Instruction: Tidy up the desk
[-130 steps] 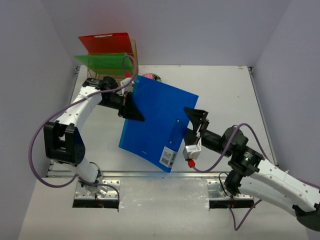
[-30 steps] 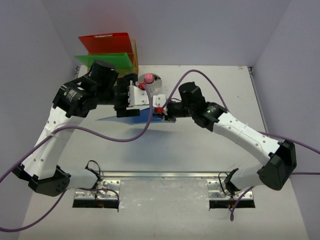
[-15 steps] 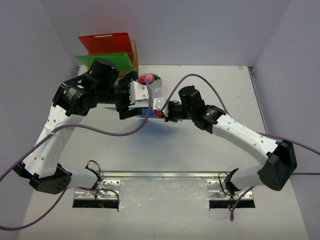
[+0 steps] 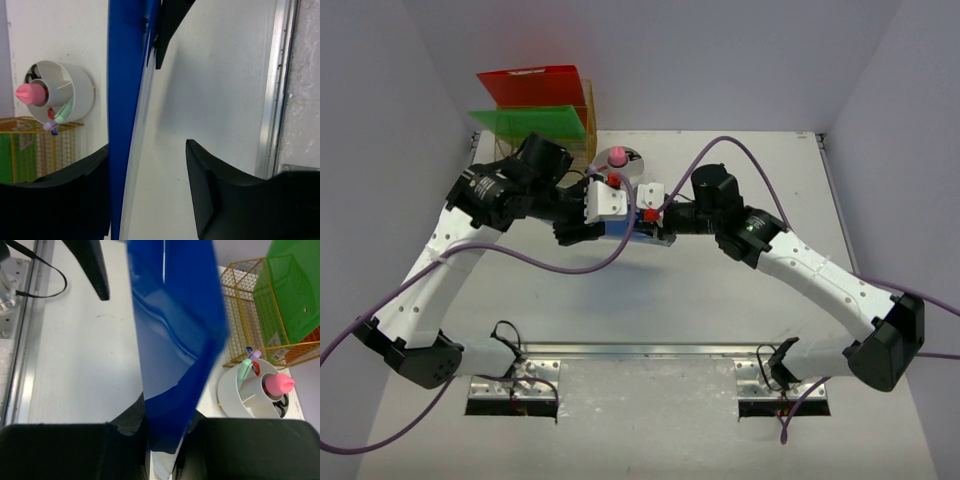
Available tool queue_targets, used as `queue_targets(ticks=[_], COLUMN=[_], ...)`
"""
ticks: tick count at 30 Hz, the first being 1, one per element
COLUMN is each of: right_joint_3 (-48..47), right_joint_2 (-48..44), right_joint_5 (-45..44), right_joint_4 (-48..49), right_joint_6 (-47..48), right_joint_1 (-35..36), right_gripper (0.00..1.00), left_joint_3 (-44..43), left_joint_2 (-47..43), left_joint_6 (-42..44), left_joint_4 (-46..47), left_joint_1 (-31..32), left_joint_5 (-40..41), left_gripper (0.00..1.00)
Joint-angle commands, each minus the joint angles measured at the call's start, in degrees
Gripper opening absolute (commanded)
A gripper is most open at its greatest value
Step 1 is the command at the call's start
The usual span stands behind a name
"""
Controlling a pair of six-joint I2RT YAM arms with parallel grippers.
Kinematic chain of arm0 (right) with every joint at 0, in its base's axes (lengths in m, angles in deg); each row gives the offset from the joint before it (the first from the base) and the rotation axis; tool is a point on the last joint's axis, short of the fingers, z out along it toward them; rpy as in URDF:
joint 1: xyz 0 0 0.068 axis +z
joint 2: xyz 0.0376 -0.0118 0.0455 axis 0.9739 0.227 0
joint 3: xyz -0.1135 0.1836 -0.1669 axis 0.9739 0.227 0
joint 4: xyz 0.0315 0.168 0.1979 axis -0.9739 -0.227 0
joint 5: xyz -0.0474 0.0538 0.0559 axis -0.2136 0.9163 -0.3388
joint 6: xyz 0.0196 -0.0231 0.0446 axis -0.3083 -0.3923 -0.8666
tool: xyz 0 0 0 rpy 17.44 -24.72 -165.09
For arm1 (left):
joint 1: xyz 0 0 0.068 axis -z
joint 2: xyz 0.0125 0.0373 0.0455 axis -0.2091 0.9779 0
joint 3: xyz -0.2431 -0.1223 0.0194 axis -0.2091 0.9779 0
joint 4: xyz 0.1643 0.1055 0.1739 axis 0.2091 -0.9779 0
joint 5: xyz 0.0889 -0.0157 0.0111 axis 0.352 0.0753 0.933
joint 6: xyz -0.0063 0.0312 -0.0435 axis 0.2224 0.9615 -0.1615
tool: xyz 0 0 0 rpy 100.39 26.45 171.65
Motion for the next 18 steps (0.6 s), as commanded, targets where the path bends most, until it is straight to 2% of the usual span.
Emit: queue_targets(ticks=[1, 2, 3, 6, 7, 10, 11, 12, 18], right_joint_3=[-3.2, -3.1, -2.8, -3.0, -3.1, -3.6, -3.6, -3.6, 0.0], right_joint_2=[-2.5, -2.3, -2.2, -1.7, -1.5, -1.5, -1.9, -2.3, -7.3], right_joint_5=[7.8, 8.1, 8.3, 8.8, 8.3, 4.4, 2.3, 0.6, -3.8], right_joint_4=[9.2, 9.4, 9.7, 9.5, 9.0, 8.0, 7.8, 7.5, 7.0], right_joint_6=[-4.5, -4.5, -4.9, -5.7, -6.2, -7.4, -7.8, -7.9, -8.8], right_joint_1=[0.4, 0.5, 0.5, 0.5, 0.5, 0.5, 0.5, 0.5, -1.3], right_gripper=[0.00, 0.00, 0.00, 0.01, 0.16, 0.78, 0.92, 0.99, 0.99], left_joint_3=[-0.5, -0.6, -0.3, 0.6, 0.4, -1.8, -3.0, -3.8, -7.3], left_joint_2=[-1.2, -1.4, -2.1, -4.4, -4.9, -4.9, -4.9, -5.0, -9.4], left_joint_6=[-1.6, -2.2, -3.0, -5.7, -6.5, -7.7, -8.2, -8.7, -16.1], left_joint_4=[3.1, 3.5, 4.7, 7.0, 7.2, 4.1, 2.6, 2.0, -1.0], left_joint_1=[0.5, 0.5, 0.5, 0.5, 0.5, 0.5, 0.5, 0.5, 0.5], left_joint_5=[-1.8, -2.1, -2.2, -2.3, -1.8, 1.6, 3.0, 3.9, 11.9], left_gripper=[0.24, 0.07, 0.01, 0.00, 0.00, 0.00, 0.00, 0.00, 0.00])
